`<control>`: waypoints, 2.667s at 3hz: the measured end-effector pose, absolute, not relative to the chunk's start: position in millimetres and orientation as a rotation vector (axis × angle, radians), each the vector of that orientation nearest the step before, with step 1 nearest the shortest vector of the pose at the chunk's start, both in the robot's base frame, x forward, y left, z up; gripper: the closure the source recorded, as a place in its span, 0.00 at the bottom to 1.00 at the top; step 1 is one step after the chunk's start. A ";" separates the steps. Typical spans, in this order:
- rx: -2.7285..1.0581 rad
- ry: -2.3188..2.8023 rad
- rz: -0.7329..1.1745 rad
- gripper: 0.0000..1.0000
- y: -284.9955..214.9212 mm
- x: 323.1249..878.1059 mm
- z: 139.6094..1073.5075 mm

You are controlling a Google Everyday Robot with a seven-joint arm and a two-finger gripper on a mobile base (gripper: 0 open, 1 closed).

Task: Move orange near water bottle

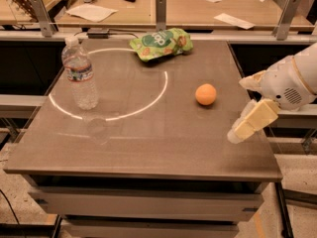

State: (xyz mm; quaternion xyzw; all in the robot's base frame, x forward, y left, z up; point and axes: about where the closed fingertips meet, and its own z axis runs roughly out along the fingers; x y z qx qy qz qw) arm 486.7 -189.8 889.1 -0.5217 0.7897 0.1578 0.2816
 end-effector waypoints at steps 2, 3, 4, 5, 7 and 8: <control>-1.459 2.082 0.379 0.00 -185.6 499.3 895.3; -1.537 2.039 0.333 0.00 -180.1 514.4 904.0; -1.593 2.016 0.326 0.00 -172.6 528.1 901.4; -1.644 2.000 0.341 0.00 -163.3 544.5 892.7; -1.720 1.998 0.371 0.00 -143.8 569.5 872.0; -1.732 2.010 0.397 0.00 -142.1 576.4 858.5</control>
Offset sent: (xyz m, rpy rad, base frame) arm 0.0326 0.0066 0.0151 -0.0854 -0.0787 0.0944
